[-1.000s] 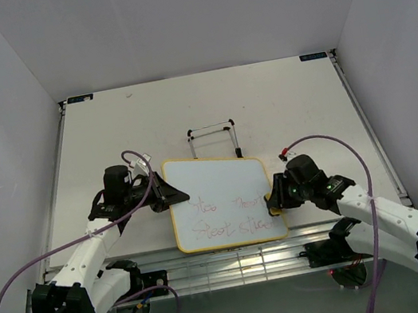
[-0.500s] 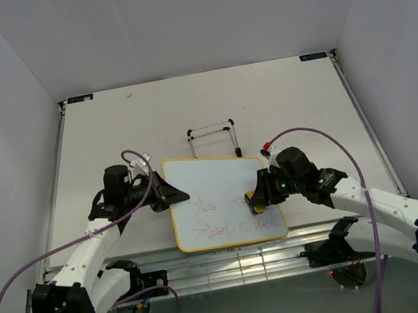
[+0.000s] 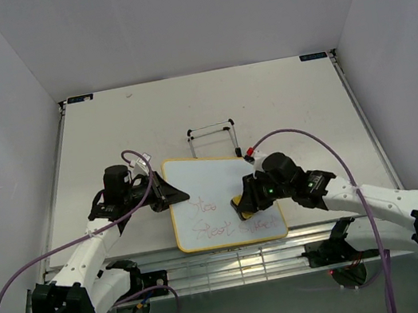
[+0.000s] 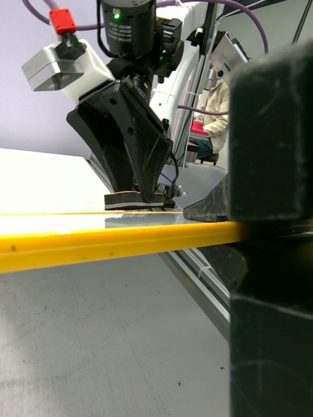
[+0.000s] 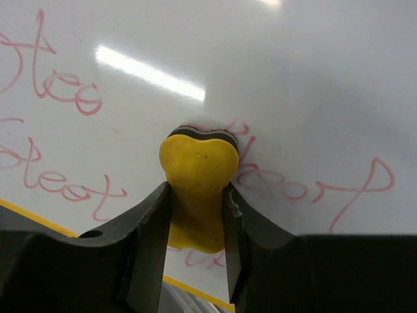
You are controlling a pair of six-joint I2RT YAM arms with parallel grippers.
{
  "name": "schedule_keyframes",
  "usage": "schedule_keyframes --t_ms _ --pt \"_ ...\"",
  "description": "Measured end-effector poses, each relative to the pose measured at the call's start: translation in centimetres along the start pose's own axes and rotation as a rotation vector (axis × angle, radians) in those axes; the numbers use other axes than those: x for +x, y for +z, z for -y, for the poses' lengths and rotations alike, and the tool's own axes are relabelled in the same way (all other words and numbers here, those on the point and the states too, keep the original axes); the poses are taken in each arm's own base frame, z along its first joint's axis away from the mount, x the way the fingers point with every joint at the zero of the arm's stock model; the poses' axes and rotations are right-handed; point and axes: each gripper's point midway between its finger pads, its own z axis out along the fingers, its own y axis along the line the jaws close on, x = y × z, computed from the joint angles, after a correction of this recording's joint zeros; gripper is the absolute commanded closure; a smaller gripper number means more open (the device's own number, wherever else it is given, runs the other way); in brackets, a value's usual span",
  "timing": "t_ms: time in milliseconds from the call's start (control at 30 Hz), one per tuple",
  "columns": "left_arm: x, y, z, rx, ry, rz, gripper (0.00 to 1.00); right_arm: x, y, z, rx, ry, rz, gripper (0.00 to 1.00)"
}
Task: Erase the whiteboard
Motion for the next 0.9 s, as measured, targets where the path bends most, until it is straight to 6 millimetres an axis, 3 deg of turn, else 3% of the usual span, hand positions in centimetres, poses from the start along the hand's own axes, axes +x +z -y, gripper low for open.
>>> schedule_keyframes --t_ms 200,533,700,900 --pt "0.0 0.0 0.0 0.002 0.002 0.0 1.0 -0.5 1.2 -1.5 0.014 -0.052 0.003 0.74" --pt "0.2 0.0 -0.2 0.005 -0.002 -0.004 1.0 -1.0 1.9 -1.6 0.046 -0.066 0.011 0.75" --pt "0.2 0.0 -0.2 0.006 -0.002 -0.007 1.0 -1.0 1.8 -1.2 0.043 -0.058 0.046 0.75" --pt "0.3 0.0 -0.2 0.004 -0.004 -0.008 1.0 -0.7 1.1 1.3 0.084 -0.012 0.082 0.74"
